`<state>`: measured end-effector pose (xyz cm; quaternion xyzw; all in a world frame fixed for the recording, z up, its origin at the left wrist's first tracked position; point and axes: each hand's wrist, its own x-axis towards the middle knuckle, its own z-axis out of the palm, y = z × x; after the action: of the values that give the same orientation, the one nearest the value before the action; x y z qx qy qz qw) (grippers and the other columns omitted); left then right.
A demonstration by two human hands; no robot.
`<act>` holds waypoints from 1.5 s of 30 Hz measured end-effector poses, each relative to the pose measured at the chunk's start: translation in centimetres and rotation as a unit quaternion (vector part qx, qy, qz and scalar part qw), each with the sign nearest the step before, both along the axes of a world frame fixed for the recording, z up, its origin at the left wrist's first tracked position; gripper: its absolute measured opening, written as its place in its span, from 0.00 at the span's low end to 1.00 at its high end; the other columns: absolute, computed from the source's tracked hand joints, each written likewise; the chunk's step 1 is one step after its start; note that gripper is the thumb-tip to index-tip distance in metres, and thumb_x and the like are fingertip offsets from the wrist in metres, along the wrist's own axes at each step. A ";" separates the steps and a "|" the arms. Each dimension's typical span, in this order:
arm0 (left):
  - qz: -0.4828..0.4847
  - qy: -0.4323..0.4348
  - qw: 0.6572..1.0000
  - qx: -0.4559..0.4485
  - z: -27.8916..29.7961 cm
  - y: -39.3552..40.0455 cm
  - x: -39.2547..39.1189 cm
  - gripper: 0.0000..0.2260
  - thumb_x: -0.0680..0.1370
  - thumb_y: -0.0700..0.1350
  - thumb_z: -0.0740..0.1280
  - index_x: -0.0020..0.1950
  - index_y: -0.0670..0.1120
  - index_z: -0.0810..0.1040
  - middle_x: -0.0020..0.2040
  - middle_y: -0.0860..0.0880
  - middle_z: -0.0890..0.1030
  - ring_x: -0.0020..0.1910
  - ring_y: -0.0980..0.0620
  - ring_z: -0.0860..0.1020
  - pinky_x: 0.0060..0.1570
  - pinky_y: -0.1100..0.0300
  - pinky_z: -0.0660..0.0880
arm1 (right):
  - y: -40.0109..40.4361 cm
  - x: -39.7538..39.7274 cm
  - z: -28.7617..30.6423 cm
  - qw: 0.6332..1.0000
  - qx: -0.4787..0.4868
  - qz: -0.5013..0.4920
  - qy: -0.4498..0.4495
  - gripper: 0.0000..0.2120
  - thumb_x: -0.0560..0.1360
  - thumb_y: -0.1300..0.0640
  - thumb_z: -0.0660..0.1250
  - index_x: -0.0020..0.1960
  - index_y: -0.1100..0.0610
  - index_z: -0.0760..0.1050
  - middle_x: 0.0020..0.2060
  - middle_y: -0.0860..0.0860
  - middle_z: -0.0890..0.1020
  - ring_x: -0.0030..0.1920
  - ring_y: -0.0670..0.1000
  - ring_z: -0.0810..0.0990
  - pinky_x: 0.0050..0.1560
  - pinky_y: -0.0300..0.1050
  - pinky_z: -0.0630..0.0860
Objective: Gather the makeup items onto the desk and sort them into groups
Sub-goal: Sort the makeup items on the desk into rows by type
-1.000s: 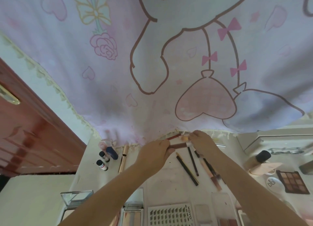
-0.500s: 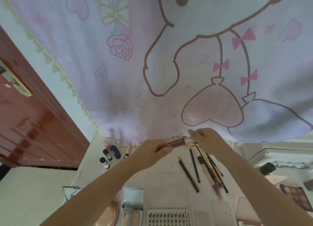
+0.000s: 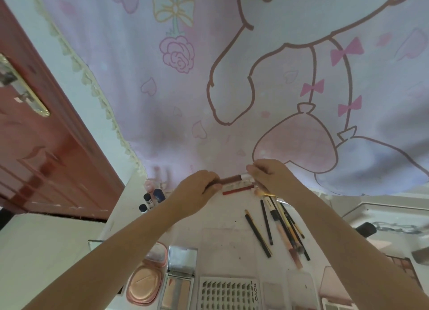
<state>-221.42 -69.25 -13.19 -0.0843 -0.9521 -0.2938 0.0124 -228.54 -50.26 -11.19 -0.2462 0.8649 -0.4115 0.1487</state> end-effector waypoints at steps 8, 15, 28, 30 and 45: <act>0.028 0.012 0.998 -0.047 -0.2 -1.5 -0.3 0.11 0.80 0.47 0.55 0.51 0.44 0.75 0.35 0.59 0.65 0.35 0.61 0.65 0.35 0.72 0.62 | -1.2 0.2 -0.2 0.995 -0.065 0.014 -0.075 0.11 0.78 0.53 0.57 0.38 0.52 0.71 0.23 0.45 0.77 0.20 0.40 0.72 0.23 0.30 0.69; 0.039 0.001 0.998 -0.049 -1.0 -1.9 0.2 0.12 0.80 0.47 0.55 0.53 0.44 0.76 0.38 0.55 0.67 0.40 0.56 0.67 0.37 0.67 0.58 | -0.8 0.1 -1.1 0.980 -0.166 0.036 -0.099 0.13 0.74 0.68 0.62 0.46 0.49 0.72 0.42 0.48 0.78 0.35 0.40 0.79 0.32 0.29 0.74; 0.064 -0.102 0.989 -0.084 -5.2 -2.7 2.5 0.14 0.80 0.48 0.55 0.56 0.43 0.76 0.43 0.48 0.69 0.44 0.51 0.68 0.40 0.66 0.58 | -2.8 0.4 -6.6 0.965 -0.079 0.060 -0.245 0.14 0.74 0.64 0.65 0.54 0.48 0.70 0.48 0.49 0.76 0.42 0.45 0.78 0.39 0.33 0.77; 0.110 -0.142 0.980 -0.086 -6.3 -3.1 2.6 0.14 0.81 0.48 0.54 0.56 0.42 0.75 0.47 0.44 0.74 0.47 0.47 0.73 0.41 0.63 0.62 | -3.1 0.6 -8.1 0.973 -0.022 0.027 -0.230 0.19 0.74 0.57 0.65 0.63 0.49 0.66 0.52 0.48 0.72 0.46 0.46 0.76 0.40 0.33 0.74; 0.298 -0.292 0.888 -0.193 -13.5 -3.0 -0.3 0.12 0.80 0.44 0.56 0.60 0.40 0.71 0.56 0.44 0.77 0.55 0.45 0.77 0.48 0.57 0.74 | -3.2 3.4 -17.7 0.928 0.332 0.166 -0.039 0.25 0.79 0.55 0.53 0.73 0.60 0.51 0.75 0.54 0.45 0.75 0.52 0.44 0.72 0.45 0.51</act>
<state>-221.73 -72.24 -26.69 0.2918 -0.9310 -0.0984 -0.1960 -225.16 -53.47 -28.90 -0.3064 0.8923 -0.0798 0.3219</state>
